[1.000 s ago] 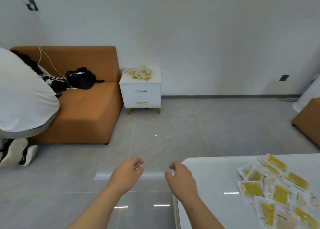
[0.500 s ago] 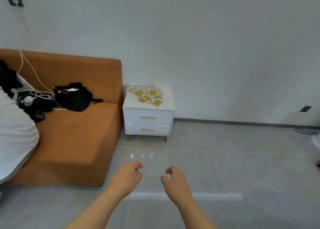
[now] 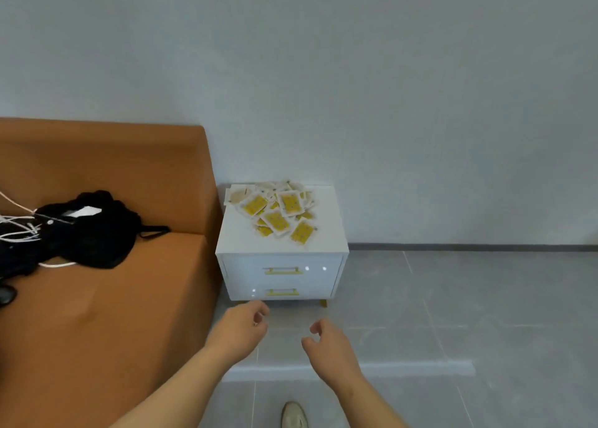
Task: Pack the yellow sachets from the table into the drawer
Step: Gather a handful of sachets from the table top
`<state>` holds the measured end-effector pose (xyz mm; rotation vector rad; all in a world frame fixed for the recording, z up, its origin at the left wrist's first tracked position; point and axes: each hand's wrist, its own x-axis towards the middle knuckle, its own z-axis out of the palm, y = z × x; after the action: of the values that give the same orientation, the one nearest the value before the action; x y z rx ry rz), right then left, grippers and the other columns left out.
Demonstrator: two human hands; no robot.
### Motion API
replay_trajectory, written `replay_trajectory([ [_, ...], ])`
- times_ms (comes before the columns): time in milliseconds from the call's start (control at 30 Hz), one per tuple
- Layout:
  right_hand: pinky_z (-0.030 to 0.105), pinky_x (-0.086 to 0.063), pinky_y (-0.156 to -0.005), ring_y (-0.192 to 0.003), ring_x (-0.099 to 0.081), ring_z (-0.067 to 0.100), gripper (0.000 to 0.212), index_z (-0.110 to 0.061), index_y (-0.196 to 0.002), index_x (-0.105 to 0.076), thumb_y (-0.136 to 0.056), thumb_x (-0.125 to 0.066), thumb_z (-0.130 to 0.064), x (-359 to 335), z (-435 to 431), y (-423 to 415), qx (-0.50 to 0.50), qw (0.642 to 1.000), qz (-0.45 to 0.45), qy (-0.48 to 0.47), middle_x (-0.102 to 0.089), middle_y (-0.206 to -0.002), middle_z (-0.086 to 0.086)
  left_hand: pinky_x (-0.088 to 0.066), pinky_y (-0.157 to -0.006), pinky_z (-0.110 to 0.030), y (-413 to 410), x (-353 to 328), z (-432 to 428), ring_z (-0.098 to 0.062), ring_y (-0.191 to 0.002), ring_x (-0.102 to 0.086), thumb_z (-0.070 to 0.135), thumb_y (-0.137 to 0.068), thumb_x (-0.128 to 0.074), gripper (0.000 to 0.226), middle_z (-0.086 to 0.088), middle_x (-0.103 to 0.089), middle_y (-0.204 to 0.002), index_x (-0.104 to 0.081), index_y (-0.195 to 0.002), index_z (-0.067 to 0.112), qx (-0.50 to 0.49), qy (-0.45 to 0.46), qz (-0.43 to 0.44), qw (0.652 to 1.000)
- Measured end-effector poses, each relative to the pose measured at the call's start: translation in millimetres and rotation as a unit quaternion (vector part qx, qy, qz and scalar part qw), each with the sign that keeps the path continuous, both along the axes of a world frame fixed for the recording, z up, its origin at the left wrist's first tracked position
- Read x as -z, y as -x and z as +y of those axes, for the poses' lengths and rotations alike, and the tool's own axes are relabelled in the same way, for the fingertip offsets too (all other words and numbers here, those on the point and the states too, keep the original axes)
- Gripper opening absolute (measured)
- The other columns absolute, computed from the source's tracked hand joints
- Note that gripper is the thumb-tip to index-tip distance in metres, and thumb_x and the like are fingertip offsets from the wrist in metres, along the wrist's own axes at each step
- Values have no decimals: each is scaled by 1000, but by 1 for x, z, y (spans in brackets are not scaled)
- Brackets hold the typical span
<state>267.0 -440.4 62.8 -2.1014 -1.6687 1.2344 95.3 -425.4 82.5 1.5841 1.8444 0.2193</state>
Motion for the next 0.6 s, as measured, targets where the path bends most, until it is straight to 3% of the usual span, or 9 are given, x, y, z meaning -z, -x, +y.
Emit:
replay_trajectory([
  [200,31,-44,-86,-102,-54,20,15,-19,-104,-47,-90,-47,-25,-4,145,11,-5,1000,0,14,-53,-116,3,-49,-81,-27,14,-1,137,-12,-92,-58,25,-92,-49,24,8,-58,-98,-56,-116,24,-31,13,-19,999],
  [400,28,-40,-90,-113,-52,21,32,-14,-122,-47,-93,-45,-26,22,251,32,-2,999,-8,49,-48,-128,5,-44,-70,-22,40,37,254,-12,-87,-55,23,-93,-48,25,7,-58,-94,-55,-117,22,-34,47,-24,998],
  [600,29,-40,-93,-113,-52,22,34,-16,-124,-46,-93,-47,-29,60,333,56,56,993,-11,108,-48,-129,6,-46,-83,-27,60,84,346,-17,-103,-55,26,-93,-48,29,0,-57,-115,-51,-122,23,-16,122,-23,992],
])
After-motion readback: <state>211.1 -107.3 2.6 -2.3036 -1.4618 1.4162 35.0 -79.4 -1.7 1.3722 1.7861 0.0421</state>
